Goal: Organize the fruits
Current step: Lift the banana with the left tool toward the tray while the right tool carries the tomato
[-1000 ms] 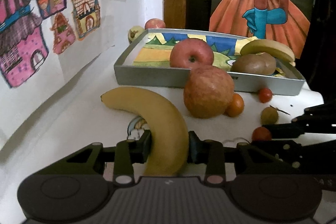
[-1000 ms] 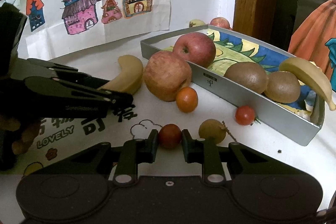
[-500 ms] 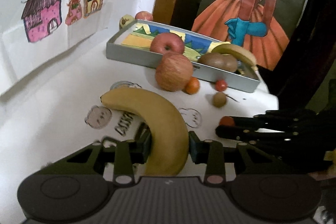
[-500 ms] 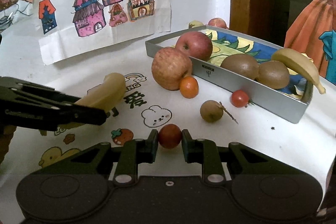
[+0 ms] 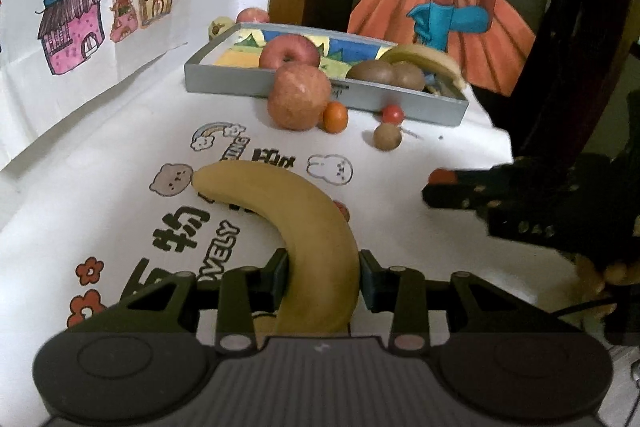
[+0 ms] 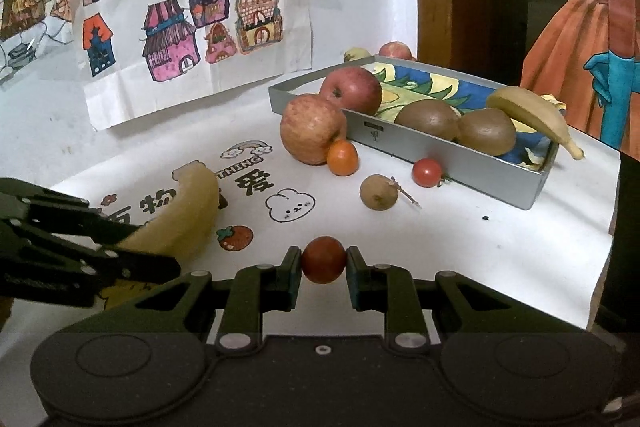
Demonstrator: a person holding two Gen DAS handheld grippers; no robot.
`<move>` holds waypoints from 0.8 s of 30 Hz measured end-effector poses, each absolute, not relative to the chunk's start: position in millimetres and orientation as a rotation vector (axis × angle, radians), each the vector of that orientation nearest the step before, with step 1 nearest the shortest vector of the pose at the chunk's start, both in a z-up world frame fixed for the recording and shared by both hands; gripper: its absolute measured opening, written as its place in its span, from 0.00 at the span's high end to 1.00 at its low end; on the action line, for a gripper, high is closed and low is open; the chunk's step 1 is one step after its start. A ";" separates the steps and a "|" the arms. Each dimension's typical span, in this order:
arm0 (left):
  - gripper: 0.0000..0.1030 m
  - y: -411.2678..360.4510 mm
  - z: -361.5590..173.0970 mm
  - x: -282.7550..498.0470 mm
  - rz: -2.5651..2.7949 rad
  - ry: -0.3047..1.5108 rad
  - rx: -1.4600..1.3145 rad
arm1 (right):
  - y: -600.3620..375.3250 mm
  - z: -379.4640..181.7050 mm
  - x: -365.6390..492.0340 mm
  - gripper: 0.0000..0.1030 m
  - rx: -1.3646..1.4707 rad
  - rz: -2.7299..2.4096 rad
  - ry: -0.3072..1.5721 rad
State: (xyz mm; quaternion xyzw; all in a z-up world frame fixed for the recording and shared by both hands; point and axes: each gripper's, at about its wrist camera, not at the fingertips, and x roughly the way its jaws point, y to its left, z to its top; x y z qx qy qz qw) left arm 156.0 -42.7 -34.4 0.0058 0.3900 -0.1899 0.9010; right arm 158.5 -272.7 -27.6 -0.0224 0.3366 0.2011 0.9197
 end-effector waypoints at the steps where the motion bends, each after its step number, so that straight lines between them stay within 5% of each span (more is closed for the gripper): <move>1: 0.60 -44.3 -36.3 156.7 -0.388 0.813 0.013 | -273.0 -27.1 157.8 0.76 -0.045 0.413 0.690; 12: 0.51 -61.7 -39.0 179.7 -0.293 0.797 0.045 | -278.5 -25.1 156.4 0.76 -0.025 0.423 0.675; 24: 0.60 -57.8 -33.7 180.7 -0.323 0.797 -0.081 | -283.0 -28.4 166.4 0.76 0.002 0.440 0.669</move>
